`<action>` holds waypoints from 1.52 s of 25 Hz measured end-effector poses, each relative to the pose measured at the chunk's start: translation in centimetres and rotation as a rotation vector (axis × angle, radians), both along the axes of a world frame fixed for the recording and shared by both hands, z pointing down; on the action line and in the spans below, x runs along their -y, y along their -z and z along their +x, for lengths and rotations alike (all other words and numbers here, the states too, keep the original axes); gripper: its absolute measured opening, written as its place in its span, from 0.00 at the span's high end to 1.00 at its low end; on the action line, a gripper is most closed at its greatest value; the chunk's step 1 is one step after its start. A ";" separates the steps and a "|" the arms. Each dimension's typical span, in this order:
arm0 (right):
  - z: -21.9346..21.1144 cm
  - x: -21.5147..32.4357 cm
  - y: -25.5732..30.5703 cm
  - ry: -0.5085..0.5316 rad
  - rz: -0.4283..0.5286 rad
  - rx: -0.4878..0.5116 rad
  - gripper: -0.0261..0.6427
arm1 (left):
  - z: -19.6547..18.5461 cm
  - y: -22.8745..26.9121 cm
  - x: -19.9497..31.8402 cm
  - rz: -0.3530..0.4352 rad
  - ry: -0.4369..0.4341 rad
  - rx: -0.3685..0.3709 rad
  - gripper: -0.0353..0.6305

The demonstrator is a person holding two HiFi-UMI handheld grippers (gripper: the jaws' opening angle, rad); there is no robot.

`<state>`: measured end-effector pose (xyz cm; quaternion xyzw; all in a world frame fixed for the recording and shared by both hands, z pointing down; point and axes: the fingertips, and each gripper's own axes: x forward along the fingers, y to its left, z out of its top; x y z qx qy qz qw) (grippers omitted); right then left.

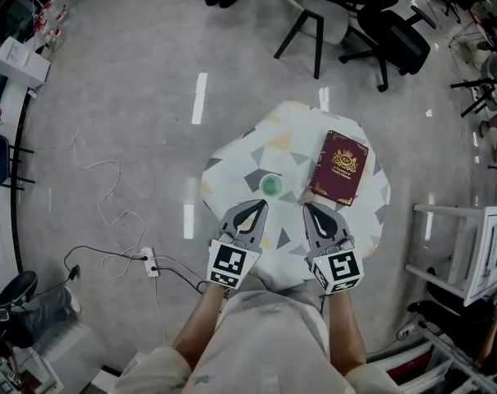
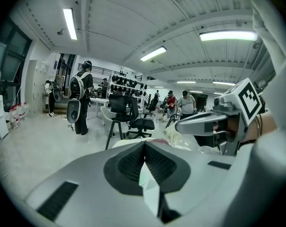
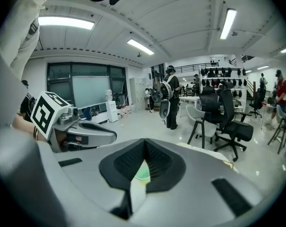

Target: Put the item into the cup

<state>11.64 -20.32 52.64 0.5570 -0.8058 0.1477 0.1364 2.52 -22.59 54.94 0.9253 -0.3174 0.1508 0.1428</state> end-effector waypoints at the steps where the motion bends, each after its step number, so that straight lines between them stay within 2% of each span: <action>1: -0.3 0.3 -0.6 0.014 -0.009 0.005 0.96 | -0.2 -0.4 0.1 -0.005 0.007 0.005 0.93; 14: -3.9 3.2 -6.3 0.206 -0.111 0.022 0.96 | -1.8 -5.3 2.2 -0.063 0.102 0.059 0.93; 26: -4.7 4.2 -12.0 0.287 -0.212 0.009 0.96 | -1.5 -8.3 2.4 -0.110 0.115 0.082 0.93; 38: -5.2 4.2 -15.1 0.325 -0.270 0.003 0.96 | -1.1 -9.9 2.3 -0.135 0.126 0.092 0.93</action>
